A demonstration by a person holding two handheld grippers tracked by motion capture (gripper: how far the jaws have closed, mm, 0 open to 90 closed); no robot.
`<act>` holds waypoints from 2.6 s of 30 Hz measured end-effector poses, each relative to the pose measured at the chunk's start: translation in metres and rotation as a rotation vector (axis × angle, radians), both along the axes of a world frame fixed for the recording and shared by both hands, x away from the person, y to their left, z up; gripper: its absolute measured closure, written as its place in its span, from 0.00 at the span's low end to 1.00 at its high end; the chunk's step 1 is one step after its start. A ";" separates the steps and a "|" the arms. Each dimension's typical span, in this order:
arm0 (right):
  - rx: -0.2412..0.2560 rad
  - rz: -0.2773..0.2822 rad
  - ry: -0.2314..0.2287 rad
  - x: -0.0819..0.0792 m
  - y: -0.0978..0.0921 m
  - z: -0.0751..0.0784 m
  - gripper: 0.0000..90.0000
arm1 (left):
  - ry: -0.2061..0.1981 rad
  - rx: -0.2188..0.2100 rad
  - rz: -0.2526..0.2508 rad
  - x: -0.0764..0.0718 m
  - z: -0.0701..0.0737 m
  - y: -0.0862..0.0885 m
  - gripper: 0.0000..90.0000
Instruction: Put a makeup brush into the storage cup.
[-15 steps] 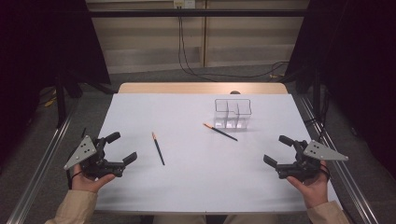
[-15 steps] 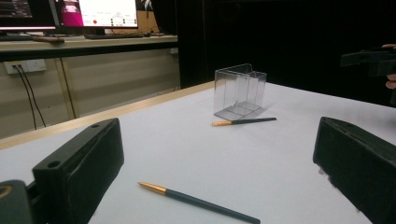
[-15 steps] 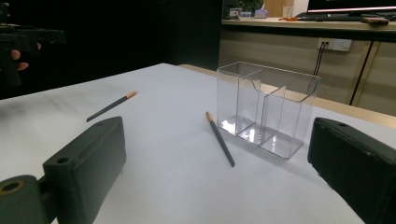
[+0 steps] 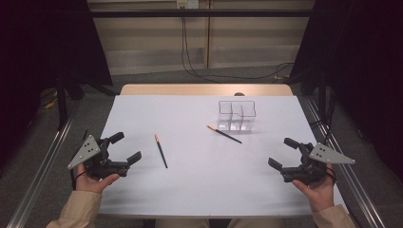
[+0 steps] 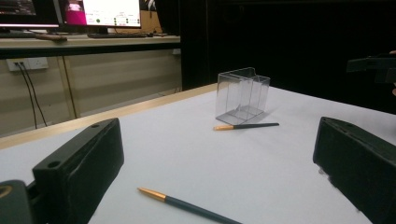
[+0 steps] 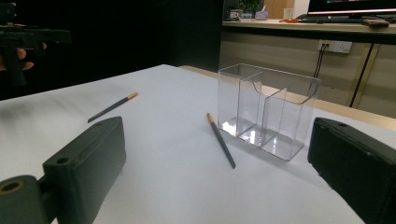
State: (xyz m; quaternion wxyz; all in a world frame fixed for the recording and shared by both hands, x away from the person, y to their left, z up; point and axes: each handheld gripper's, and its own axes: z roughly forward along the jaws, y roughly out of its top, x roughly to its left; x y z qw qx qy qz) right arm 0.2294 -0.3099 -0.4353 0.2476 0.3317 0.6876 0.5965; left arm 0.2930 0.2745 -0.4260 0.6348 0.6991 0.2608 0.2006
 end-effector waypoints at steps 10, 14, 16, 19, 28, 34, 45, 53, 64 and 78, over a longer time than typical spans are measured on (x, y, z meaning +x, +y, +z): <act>0.000 -0.002 0.000 -0.001 -0.001 0.000 0.04 | 0.006 0.009 -0.001 0.008 0.002 -0.014 0.02; -0.001 -0.001 -0.002 -0.001 -0.001 0.000 0.04 | 0.015 0.006 0.002 0.013 0.000 -0.017 0.02; -0.002 0.001 -0.005 -0.001 0.000 0.000 0.04 | 0.019 0.001 0.003 0.016 0.000 -0.019 0.02; -0.004 0.000 -0.005 -0.001 0.000 0.000 0.04 | 0.017 -0.006 0.000 0.019 0.000 -0.022 0.02; -0.003 0.004 -0.007 -0.002 0.000 0.001 0.04 | 0.021 -0.004 -0.010 0.028 0.000 -0.035 0.02; -0.006 0.006 -0.008 -0.002 0.000 0.001 0.04 | 0.020 0.009 -0.014 0.035 -0.002 -0.044 0.02; -0.003 0.008 -0.008 -0.002 0.000 0.001 0.04 | 0.008 -0.018 -0.006 0.047 -0.002 -0.054 0.02; -0.003 0.010 -0.009 -0.002 0.000 0.001 0.04 | 0.004 -0.025 0.000 0.054 -0.002 -0.060 0.02; -0.008 0.013 -0.013 -0.003 0.000 0.002 0.04 | 0.010 -0.022 -0.006 0.059 -0.004 -0.070 0.02; -0.009 0.014 -0.020 -0.003 -0.001 0.002 0.04 | 0.060 0.029 0.018 0.063 -0.006 -0.069 0.02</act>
